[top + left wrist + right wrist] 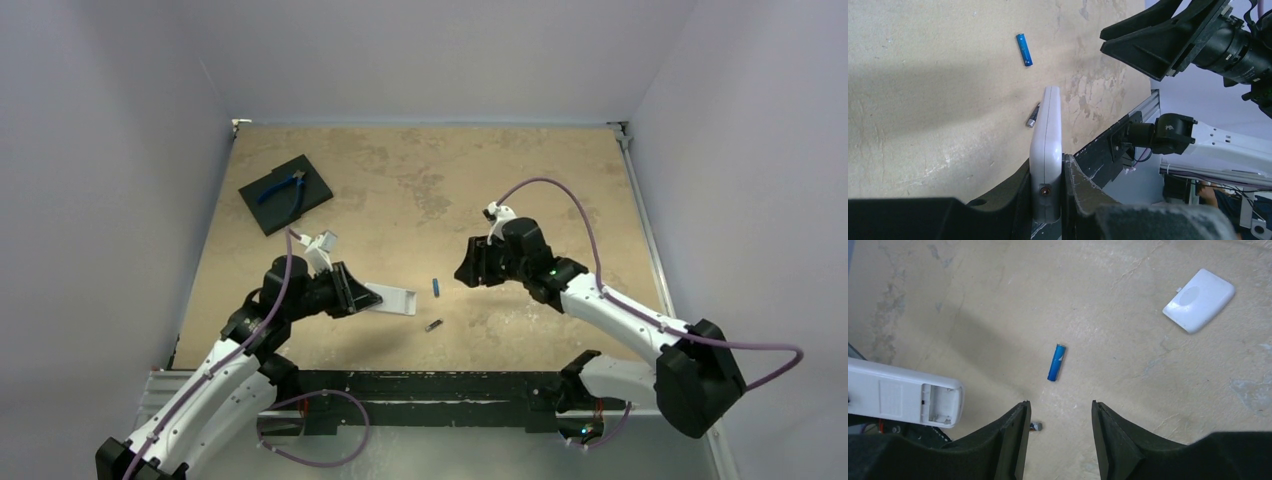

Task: Load the batteries into the remote control
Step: Place the battery cover at the center of the board, then pick up the battery from the center of the board, then place the remote control at the center of the board.

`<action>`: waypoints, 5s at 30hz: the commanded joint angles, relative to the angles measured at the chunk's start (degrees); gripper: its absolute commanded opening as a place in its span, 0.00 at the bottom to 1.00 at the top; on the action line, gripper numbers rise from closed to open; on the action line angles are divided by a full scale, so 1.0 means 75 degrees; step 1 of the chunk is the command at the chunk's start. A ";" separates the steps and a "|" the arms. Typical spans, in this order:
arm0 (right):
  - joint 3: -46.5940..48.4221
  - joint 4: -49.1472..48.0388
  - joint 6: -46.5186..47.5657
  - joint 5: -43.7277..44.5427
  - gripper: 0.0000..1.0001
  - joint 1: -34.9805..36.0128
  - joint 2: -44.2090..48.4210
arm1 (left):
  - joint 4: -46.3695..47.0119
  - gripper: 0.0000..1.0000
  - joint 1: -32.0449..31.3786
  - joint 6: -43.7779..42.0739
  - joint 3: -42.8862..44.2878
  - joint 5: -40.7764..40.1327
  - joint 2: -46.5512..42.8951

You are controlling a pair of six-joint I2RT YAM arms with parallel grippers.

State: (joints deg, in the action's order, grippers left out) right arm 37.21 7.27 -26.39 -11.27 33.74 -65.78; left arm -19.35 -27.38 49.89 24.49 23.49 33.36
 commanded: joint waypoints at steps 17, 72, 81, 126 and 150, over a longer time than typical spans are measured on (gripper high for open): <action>0.1213 0.0051 -0.0528 0.2630 0.57 0.1811 -0.1755 | -0.0250 0.00 0.0052 -0.0162 0.0088 -0.0406 -0.0126; 0.2565 0.1086 -0.0770 0.4339 0.26 0.3091 -0.4431 | -0.0307 0.00 0.0052 0.0117 -0.0189 -0.0668 -0.0516; 0.2601 0.1231 -0.0792 0.4411 0.01 0.3213 -0.4327 | -0.0013 0.00 0.0052 0.0661 -0.0505 -0.0802 -0.0663; 0.0863 0.1175 -0.0792 0.3577 0.00 0.3224 -0.0816 | 0.4602 0.31 -0.1491 0.3947 -0.2418 -0.2546 0.2125; 0.0845 0.1064 -0.0805 0.3507 0.00 0.3224 -0.0966 | 0.0931 0.46 -0.1530 0.2719 -0.1494 -0.2832 0.0410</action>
State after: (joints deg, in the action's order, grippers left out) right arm 43.57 17.12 -31.92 15.27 57.74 -73.73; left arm -5.48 -38.54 74.17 8.99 3.95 38.52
